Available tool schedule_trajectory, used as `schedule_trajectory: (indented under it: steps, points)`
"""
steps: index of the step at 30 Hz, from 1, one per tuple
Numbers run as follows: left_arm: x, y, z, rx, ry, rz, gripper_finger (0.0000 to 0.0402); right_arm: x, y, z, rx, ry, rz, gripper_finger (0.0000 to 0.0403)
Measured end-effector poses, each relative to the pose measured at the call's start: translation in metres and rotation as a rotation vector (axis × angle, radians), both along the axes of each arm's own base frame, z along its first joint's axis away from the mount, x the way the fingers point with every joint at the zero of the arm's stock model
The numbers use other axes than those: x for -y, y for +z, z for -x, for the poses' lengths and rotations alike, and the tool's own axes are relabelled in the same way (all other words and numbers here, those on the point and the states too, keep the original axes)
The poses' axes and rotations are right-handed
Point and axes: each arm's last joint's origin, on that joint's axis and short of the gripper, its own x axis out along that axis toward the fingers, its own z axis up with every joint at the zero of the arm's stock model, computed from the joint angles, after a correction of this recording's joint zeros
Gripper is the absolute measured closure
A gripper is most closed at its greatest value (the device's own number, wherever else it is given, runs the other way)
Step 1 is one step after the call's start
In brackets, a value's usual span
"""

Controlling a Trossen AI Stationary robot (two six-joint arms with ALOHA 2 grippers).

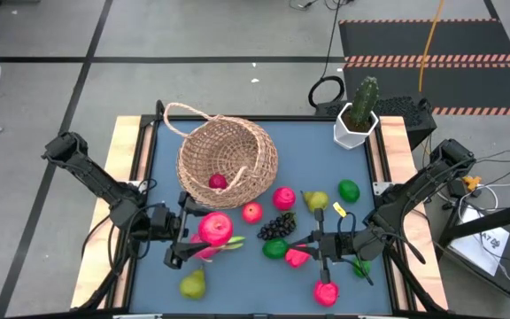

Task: Build produce basket
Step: Put the red apple into the basket

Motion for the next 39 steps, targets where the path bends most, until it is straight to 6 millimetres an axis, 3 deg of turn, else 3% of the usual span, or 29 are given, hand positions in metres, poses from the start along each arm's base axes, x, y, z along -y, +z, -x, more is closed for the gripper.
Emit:
schedule_trajectory:
  steps: [13, 18, 25, 39]
  points:
    - [-0.003, 0.000, -0.002, 0.010, 0.083, -0.206, 0.0034, 0.000, -0.001, 0.000, -0.010, 0.006, 0.051, 0.0403]
    - [-0.007, 0.000, -0.006, 0.011, 0.133, -0.299, 0.0034, 0.003, 0.000, -0.002, 0.002, 0.010, 0.154, 0.0403]
    - [-0.009, 0.000, -0.007, 0.010, 0.146, -0.312, 0.0034, 0.012, 0.000, -0.008, 0.009, -0.011, 0.256, 0.0403]
    - [-0.009, 0.000, -0.007, 0.010, 0.145, -0.312, 0.0034, 0.016, 0.000, -0.012, 0.007, -0.024, 0.295, 0.0403]
